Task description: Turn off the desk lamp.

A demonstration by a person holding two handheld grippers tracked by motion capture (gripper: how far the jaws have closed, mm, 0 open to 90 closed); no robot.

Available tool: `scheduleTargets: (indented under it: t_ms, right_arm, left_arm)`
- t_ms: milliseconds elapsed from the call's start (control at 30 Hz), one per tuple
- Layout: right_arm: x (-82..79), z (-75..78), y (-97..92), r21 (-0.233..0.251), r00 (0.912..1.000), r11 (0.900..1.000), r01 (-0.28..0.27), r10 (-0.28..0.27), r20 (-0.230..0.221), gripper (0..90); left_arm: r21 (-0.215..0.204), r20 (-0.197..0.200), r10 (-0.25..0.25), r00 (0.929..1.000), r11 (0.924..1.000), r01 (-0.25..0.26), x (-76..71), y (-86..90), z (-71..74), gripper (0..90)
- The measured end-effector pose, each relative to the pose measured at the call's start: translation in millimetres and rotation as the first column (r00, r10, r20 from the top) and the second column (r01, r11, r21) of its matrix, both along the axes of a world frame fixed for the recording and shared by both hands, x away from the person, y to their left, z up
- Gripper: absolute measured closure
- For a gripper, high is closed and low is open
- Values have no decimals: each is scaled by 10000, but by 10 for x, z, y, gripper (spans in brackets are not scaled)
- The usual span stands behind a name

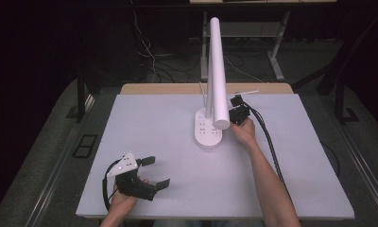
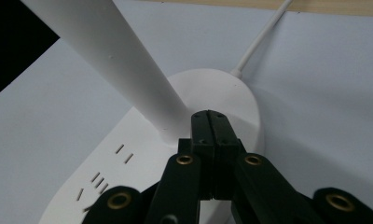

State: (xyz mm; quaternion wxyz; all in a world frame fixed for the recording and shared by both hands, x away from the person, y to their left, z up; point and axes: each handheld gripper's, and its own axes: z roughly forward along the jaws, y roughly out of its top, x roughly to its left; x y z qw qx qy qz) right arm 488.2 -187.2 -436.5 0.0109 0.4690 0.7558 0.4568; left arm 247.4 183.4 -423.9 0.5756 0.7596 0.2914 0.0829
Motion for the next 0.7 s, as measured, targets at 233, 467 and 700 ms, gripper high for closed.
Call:
scheduleTargets:
  t_ms: [233,467,700]
  right_arm:
    - [-42,76,9,-161,9997,9999,16,-12,225,900]
    - [-88,182,-33,-210,9996,9997,117,-111,272,899]
    - [-166,318,-102,-386,9979,9992,80,-55,648,898]
  left_arm:
    - [-15,-1,21,10000,10000,-21,-4,2,2,0]
    - [-29,22,18,10000,10000,-18,-8,2,6,0]
    - [-19,27,65,10000,10000,-65,-11,2,6,0]
